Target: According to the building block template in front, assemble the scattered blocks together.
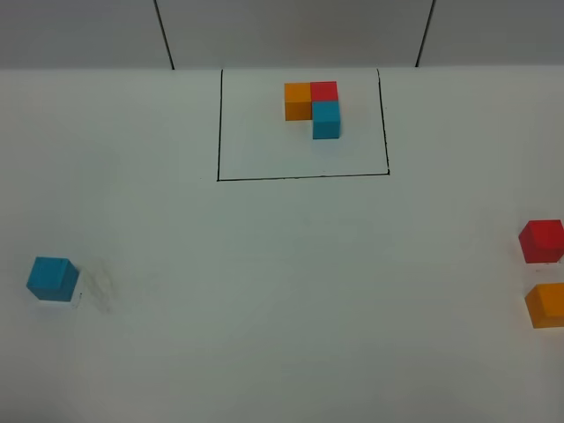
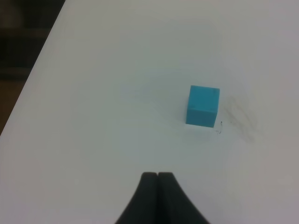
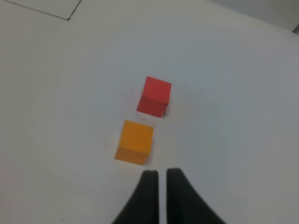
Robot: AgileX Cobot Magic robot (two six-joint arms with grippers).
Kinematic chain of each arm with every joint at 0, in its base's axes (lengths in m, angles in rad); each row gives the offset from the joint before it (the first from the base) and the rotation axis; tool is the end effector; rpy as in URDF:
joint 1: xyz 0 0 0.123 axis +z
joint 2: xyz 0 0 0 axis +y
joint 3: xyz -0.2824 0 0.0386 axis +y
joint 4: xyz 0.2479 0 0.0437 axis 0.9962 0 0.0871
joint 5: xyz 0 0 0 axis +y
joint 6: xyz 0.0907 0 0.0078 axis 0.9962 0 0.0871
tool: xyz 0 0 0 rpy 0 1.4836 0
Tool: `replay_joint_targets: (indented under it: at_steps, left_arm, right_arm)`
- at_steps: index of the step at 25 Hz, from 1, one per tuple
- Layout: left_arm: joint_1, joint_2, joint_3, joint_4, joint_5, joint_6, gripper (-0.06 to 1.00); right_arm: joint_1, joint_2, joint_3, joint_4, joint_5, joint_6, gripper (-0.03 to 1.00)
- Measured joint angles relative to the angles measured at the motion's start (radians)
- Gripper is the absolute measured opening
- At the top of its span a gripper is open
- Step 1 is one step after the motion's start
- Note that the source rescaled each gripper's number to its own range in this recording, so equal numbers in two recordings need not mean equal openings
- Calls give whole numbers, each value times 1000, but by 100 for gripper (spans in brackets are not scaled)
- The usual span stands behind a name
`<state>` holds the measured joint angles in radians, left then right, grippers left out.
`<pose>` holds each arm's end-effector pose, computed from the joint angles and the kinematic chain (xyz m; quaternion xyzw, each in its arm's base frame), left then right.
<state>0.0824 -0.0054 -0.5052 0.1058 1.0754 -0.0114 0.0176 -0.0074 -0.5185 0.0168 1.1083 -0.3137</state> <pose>-0.0078 0.0078 0.2778 -0.0427 0.8520 0.0712 0.5169 -0.0102 0.0012 0.2784 -0.1422 0.8469 -0.0673 0.5079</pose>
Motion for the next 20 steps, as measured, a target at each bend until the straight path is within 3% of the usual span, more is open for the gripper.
replay_joint_targets:
  at_steps: [14,17,20]
  left_arm:
    - [0,0,0,0,0,0,2]
    - [0,0,0,0,0,0,15]
    - [0,0,0,0,0,0,42]
  right_arm:
    - [0,0,0,0,0,0,0]
    - [0,0,0,0,0,0,0]
    - [0,0,0,0,0,0,0]
